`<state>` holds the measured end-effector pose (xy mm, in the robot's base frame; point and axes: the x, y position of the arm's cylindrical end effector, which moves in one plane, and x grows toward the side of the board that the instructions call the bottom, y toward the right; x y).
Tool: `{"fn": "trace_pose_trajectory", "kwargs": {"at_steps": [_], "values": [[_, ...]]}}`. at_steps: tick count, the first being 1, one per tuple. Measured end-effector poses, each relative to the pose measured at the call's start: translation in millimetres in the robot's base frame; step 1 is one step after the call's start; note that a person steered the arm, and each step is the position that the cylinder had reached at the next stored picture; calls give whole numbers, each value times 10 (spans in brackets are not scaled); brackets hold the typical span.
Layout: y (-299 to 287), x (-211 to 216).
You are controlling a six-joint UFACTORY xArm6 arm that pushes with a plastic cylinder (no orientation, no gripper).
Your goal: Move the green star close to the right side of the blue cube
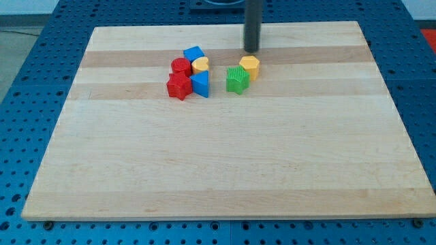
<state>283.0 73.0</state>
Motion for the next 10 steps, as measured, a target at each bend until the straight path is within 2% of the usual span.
{"fn": "trace_pose_trajectory", "kwargs": {"at_steps": [1,2,3,4,6,10], "values": [[349,454],[370,1121],[8,1344],[-240,1303],[-300,995],[-684,1066]]}}
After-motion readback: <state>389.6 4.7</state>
